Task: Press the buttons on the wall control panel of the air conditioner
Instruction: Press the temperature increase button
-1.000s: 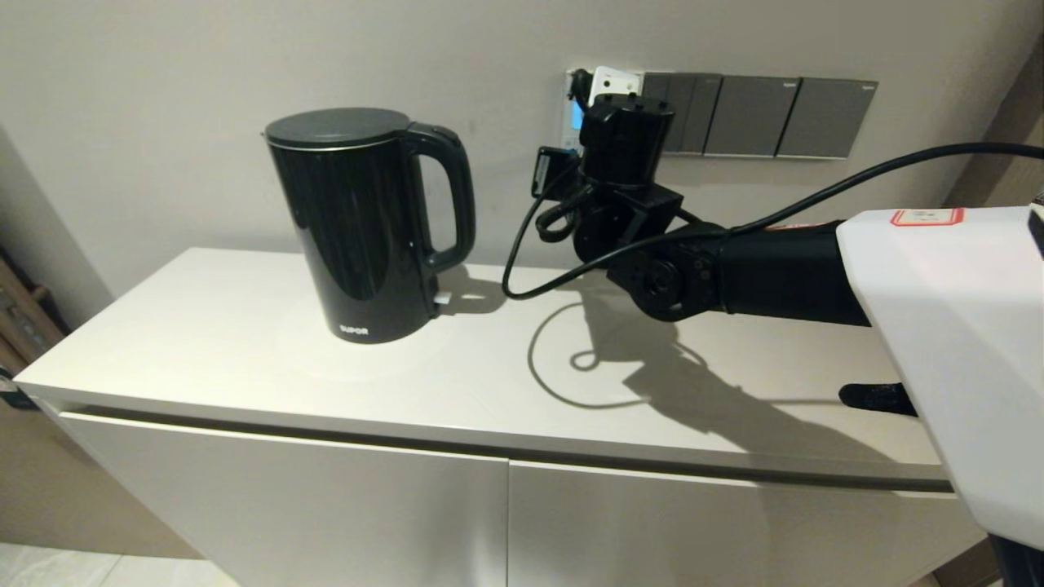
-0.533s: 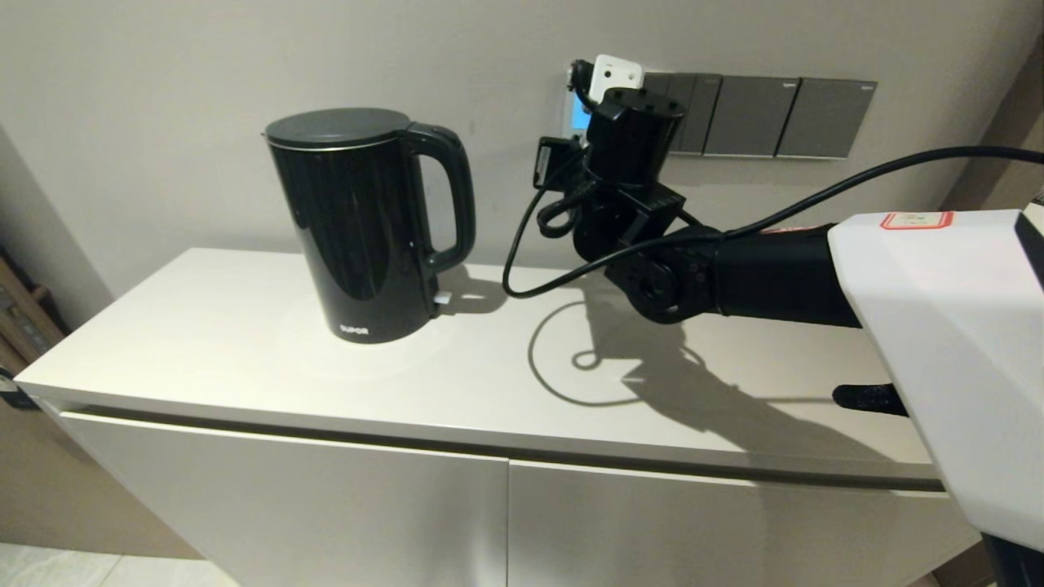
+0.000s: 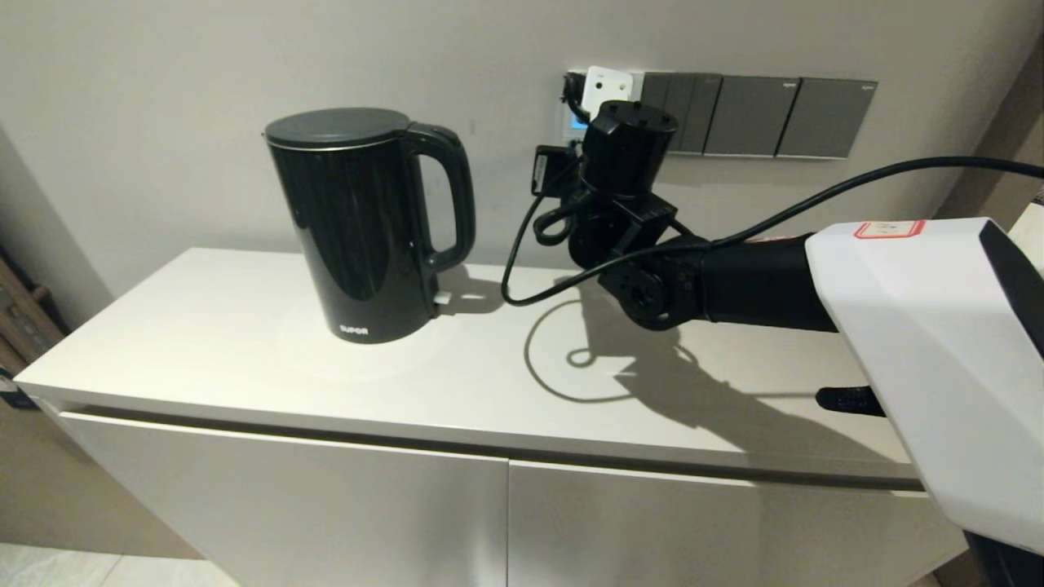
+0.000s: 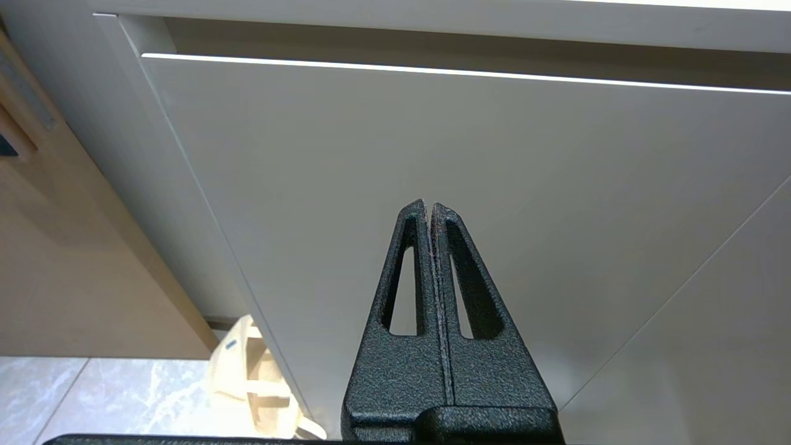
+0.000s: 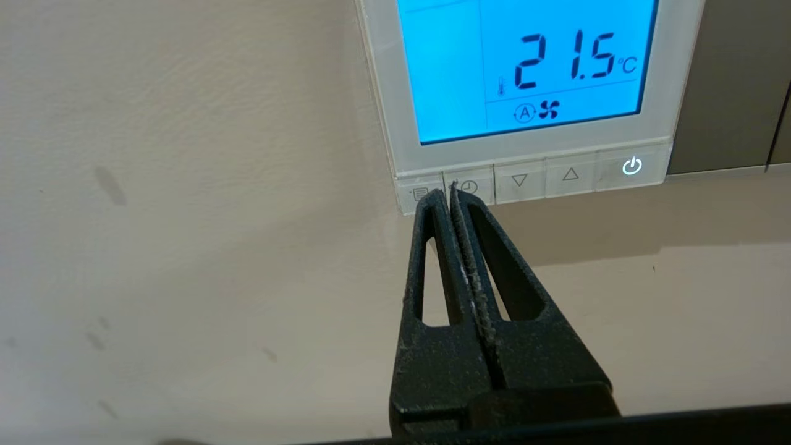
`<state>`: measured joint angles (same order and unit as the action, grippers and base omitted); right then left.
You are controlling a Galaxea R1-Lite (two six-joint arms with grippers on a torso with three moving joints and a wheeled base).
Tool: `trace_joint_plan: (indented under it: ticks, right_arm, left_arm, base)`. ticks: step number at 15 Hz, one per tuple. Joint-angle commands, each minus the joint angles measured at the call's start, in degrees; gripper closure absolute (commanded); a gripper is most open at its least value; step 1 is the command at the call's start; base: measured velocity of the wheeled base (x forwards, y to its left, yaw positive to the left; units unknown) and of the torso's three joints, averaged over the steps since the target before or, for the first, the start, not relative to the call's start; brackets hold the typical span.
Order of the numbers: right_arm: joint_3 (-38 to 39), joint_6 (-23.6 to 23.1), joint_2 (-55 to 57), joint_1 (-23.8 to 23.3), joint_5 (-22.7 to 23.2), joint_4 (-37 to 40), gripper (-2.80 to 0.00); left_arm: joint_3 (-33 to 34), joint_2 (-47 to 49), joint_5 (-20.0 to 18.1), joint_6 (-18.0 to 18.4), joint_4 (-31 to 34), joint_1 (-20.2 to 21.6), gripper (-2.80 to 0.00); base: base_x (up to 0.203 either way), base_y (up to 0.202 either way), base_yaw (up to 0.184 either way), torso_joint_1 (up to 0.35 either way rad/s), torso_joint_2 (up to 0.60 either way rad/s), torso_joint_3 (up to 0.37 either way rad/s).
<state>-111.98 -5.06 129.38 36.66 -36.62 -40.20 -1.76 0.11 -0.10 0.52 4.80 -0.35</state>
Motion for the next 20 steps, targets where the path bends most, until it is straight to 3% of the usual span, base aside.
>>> trace_joint_plan:
  ticks: [1, 20]
  right_arm:
    - [0.0, 0.0, 0.2, -0.5, -0.2, -0.2, 0.0]
    - [0.1, 0.0, 0.4, -1.2, 0.8, -0.9, 0.0]
  left_arm:
    - [0.0, 0.0, 0.0, 0.0, 0.0, 0.0, 0.0]
    - [0.0, 0.0, 0.0, 0.0, 0.0, 0.0, 0.0]
  base:
    - [0.0, 0.0, 0.0, 0.0, 0.0, 0.0]
    - [0.0, 0.0, 0.0, 0.0, 0.0, 0.0]
